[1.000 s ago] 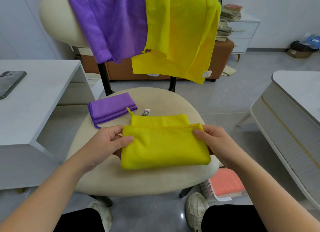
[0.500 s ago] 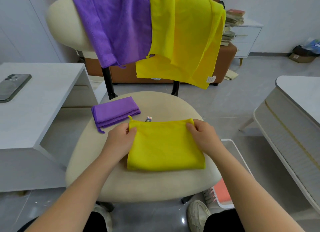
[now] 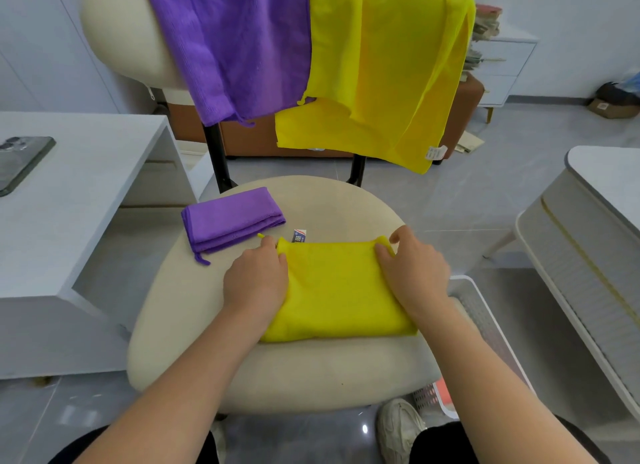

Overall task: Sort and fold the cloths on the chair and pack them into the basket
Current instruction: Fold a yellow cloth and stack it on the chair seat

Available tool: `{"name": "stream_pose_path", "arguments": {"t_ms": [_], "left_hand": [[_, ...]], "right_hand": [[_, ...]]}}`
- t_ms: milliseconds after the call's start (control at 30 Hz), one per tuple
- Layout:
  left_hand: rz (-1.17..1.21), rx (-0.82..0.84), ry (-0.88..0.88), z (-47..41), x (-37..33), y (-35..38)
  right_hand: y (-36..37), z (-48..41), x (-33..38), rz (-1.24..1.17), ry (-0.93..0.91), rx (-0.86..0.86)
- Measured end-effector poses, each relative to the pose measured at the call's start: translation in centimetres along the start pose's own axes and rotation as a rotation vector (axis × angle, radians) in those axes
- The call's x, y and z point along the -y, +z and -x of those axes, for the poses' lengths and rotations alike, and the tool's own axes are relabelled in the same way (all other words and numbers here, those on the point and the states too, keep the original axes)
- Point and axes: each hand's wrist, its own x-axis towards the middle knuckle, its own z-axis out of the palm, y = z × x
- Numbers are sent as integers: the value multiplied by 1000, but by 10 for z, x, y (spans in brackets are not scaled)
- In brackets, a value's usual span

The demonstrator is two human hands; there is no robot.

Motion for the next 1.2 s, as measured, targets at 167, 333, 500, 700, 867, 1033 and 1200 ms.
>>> {"name": "stream_pose_path", "arguments": {"t_ms": [167,333,500,700,867,1033,1200], "left_hand": [[10,-12,10,1,0,0],[153,86,-33,-7,7,-4],[701,532,-266,1,17,-36],[634,696,-148,24,30,-36],[599,585,-135,29,36,-33],[174,-157,62,33,25,-38],[14,17,396,35,-8,-7]], "right_hand": [[-3,6,8,-138,-323,-229],[13,21,23,52,-528,311],[20,21,19,147,-537,324],[22,21,19,153,-536,325],[22,22,20,145,-529,329],[20,22,21,120,-529,318],[20,21,20,71,-524,316]]}}
